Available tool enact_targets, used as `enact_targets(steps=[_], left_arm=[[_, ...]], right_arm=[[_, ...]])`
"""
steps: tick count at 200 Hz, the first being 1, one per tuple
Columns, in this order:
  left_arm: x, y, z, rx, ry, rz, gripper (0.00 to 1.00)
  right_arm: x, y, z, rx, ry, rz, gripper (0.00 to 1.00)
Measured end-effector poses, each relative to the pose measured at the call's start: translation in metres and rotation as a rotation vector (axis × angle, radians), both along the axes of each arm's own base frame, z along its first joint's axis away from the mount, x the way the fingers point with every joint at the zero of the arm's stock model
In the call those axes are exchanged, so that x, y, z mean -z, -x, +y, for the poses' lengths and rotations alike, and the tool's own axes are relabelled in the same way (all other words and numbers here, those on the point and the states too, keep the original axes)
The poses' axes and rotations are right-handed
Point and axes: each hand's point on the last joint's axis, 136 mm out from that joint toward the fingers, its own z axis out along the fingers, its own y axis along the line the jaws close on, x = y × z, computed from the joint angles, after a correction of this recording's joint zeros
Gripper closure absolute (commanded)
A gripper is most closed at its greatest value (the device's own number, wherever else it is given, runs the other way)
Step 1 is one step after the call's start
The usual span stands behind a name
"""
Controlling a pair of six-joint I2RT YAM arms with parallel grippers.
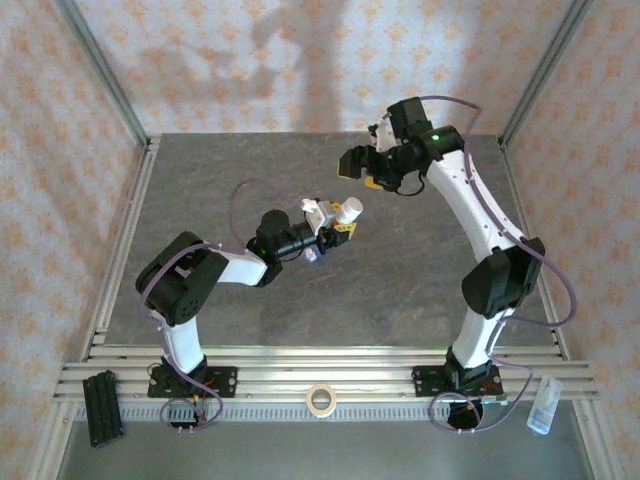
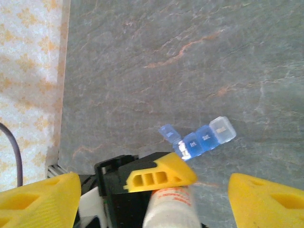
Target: Sort the pills into containers
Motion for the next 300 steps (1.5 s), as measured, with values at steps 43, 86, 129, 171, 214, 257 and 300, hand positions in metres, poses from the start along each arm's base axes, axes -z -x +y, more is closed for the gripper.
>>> enact_targets(steps=[43, 86, 129, 171, 214, 257, 300], left_arm=[[0.000, 0.000, 0.000, 0.000, 0.001, 0.003, 1.00], [-0.004, -0.001, -0.001, 0.001, 0.006, -0.005, 1.00], [-0.008, -0.003, -0.002, 0.002, 0.012, -0.013, 1.00], [-0.008, -0.002, -0.002, 0.004, 0.013, -0.014, 1.00], [-0.012, -0.004, -0.003, 0.005, 0.021, -0.015, 1.00], [-0.010, -0.004, -0.003, 0.005, 0.019, -0.006, 1.00], [-0.009, -0.005, -0.003, 0.000, 0.019, 0.009, 1.00]], right_arm=[[0.000, 0.029, -0.026, -0.061, 0.050, -0.081, 0.22], [-0.020, 0.050, -0.022, -0.165, 0.031, -0.177, 0.19], [-0.010, 0.052, -0.013, -0.211, 0.043, -0.164, 0.20], [0.010, 0.048, -0.004, -0.239, 0.058, -0.116, 0.27], [0.015, 0.045, 0.000, -0.246, 0.062, -0.102, 0.36], [0.019, 0.045, 0.004, -0.254, 0.048, -0.083, 0.57], [0.022, 0.040, 0.004, -0.181, 0.026, -0.049, 0.63]])
